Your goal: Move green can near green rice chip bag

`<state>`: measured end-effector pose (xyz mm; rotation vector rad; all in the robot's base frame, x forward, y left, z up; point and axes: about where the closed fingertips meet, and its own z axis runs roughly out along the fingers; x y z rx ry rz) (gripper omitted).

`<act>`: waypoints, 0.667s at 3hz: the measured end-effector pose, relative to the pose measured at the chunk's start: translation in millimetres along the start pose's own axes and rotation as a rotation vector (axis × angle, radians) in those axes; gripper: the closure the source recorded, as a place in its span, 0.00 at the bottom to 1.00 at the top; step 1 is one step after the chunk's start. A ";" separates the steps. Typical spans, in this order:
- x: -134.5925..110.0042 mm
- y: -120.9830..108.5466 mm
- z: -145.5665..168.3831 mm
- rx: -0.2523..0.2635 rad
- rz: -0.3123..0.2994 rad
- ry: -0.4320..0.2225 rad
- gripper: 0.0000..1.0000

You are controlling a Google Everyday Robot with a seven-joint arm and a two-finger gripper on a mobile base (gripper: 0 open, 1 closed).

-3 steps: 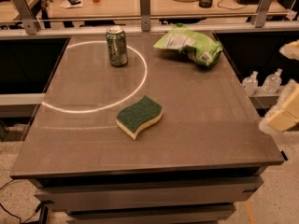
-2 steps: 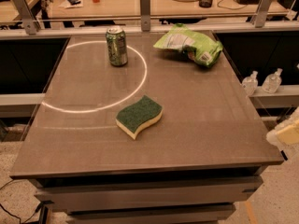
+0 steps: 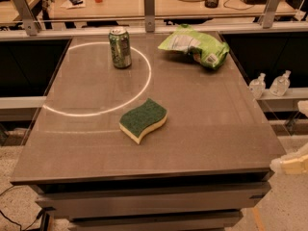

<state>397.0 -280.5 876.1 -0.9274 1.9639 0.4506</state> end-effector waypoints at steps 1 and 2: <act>-1.0 15.9 13.8 -0.087 0.102 -0.222 0.00; -34.6 24.2 9.4 -0.161 0.165 -0.390 0.00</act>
Offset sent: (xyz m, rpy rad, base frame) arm 0.0012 0.0462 0.0514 0.5477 -0.1026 0.1088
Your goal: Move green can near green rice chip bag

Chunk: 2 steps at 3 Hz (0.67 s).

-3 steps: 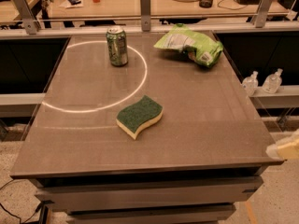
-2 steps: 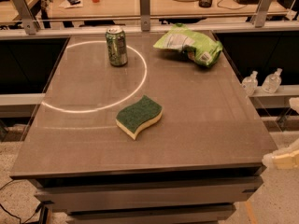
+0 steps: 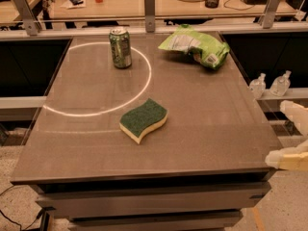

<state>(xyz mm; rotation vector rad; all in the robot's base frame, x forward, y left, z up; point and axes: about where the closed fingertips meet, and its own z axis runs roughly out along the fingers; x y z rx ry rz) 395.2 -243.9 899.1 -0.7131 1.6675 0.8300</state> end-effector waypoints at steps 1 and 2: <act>-0.2 1.3 1.2 -0.015 0.002 0.005 0.00; -7.7 15.7 24.6 -0.024 -0.015 0.014 0.00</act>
Offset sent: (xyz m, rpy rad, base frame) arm 0.0067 0.0644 0.0124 -0.0309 -0.0125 0.0387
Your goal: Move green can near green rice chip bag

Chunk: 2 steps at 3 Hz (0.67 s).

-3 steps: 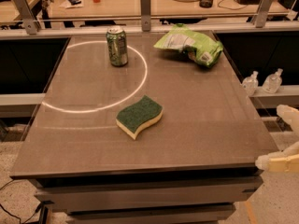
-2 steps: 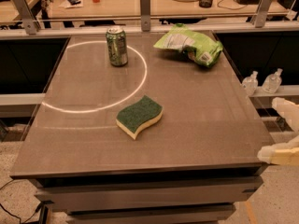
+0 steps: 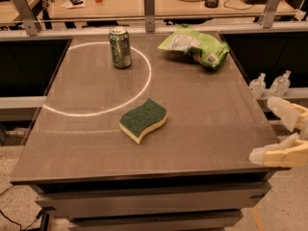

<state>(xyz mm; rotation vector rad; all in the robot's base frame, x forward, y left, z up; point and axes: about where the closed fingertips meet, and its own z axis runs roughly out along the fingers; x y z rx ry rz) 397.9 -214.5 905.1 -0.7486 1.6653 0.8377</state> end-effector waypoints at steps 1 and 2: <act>-4.7 19.0 30.1 0.037 0.020 0.013 0.00; -2.2 32.1 60.3 0.121 0.026 0.026 0.00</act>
Offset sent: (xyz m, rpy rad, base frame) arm 0.0144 0.1007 -0.0151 -0.0657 0.0372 -0.2495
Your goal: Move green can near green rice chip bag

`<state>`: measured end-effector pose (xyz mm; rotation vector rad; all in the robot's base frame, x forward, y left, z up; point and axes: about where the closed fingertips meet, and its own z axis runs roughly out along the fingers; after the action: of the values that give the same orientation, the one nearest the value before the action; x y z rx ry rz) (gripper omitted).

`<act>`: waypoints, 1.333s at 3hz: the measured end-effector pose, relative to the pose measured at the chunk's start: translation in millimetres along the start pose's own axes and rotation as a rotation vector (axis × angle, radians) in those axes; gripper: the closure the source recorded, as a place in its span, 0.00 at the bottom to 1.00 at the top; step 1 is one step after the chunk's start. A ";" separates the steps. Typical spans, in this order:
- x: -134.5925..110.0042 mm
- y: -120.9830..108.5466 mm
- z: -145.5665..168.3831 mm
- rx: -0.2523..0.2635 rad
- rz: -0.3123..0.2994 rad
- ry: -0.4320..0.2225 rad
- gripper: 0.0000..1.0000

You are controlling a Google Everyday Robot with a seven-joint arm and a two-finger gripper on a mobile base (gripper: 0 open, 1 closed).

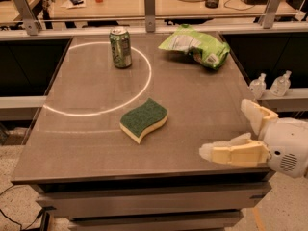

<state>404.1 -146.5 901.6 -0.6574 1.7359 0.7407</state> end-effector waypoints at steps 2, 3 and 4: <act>-4.6 19.2 59.3 0.037 -0.053 -0.120 0.00; -17.2 32.7 94.4 0.004 -0.140 -0.153 0.00; -18.7 43.0 128.1 -0.011 -0.204 -0.124 0.00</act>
Offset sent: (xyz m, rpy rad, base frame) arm 0.0387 0.0915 -0.0046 0.0860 -0.2503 -0.0151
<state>456.3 -20.4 898.1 -0.7678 1.5265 0.6357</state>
